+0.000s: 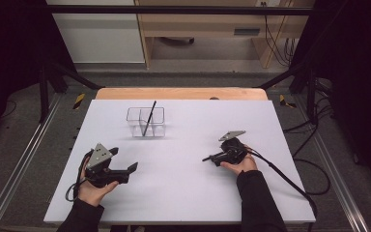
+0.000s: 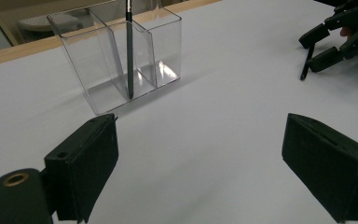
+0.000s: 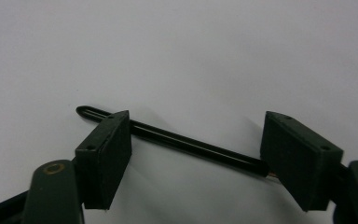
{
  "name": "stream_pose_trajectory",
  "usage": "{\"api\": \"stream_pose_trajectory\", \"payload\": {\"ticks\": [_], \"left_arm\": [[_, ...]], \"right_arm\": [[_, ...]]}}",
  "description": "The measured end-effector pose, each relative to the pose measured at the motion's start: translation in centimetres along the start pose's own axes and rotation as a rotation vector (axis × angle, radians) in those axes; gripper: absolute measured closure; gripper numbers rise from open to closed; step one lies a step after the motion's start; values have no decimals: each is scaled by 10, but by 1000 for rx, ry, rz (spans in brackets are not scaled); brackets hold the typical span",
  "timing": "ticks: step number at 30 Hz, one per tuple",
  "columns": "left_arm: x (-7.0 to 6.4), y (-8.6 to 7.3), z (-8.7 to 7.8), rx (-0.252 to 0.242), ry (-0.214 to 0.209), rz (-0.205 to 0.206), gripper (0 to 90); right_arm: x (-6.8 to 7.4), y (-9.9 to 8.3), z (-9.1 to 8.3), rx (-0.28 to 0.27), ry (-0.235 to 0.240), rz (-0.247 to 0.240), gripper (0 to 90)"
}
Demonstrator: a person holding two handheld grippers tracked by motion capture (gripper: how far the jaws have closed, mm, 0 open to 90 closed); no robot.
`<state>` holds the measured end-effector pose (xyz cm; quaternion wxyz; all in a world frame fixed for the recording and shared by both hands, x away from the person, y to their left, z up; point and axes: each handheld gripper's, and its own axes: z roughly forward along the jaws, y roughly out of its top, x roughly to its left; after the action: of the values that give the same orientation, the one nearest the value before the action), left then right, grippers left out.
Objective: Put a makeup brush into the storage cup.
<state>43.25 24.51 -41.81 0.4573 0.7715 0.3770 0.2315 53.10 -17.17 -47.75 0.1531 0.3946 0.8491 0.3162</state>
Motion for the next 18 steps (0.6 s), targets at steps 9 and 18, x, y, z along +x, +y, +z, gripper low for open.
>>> {"api": "stream_pose_trajectory", "payload": {"ticks": [9,18], "left_arm": [[-3,0,1,5,-6,7,82],[-4,1,1,10,-4,3,70]], "right_arm": [[2,0,-5,21,-2,8,411],[2,1,-10,46,-10,8,535]]}}
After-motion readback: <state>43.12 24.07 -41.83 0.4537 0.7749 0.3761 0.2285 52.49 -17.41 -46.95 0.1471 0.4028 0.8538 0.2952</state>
